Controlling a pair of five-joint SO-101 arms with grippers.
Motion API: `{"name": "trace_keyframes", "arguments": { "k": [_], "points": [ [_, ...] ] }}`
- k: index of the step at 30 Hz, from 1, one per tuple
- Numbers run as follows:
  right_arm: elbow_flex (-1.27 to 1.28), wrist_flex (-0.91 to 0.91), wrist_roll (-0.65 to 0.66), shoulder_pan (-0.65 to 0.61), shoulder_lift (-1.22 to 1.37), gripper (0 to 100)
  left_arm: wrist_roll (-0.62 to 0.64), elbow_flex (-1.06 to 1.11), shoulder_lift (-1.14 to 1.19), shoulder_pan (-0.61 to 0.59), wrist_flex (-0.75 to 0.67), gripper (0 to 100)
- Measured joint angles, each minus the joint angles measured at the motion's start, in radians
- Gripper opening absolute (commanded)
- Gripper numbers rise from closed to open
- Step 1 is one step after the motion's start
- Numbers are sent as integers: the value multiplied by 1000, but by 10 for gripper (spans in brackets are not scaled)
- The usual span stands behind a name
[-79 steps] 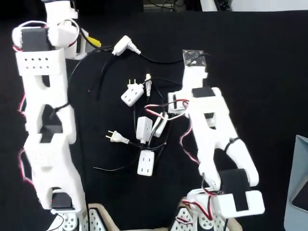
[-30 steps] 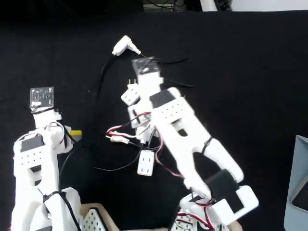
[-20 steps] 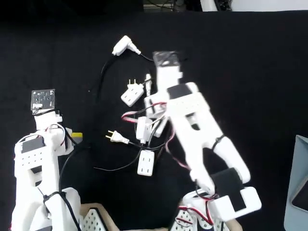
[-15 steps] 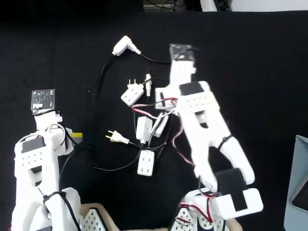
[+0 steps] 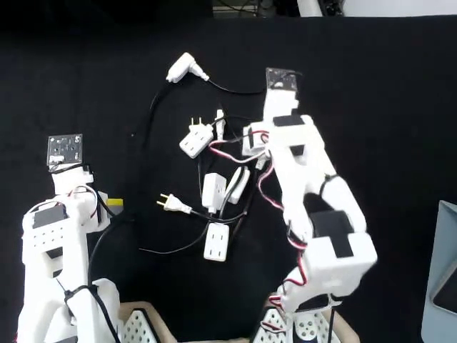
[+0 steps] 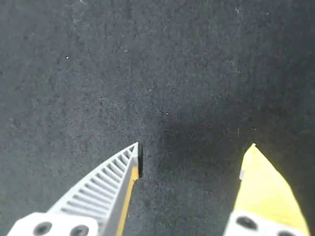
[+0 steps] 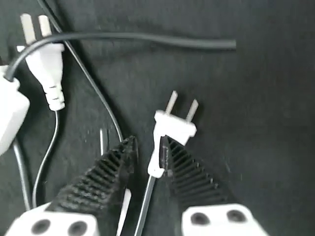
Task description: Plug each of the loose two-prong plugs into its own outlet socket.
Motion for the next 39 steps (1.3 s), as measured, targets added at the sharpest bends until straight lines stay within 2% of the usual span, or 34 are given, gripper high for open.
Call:
{"name": "trace_keyframes", "arguments": {
  "k": [6,22,34,39],
  "points": [
    [-86,0,18,0,35,86,0,0,0,0,0,325],
    [-126,2,64,63,147,85,0,0,0,0,0,325],
    [-132,353,68,193,57,85,0,0,0,0,0,325],
    [-132,365,68,189,-34,81,0,0,0,0,0,324]
  ]
}}
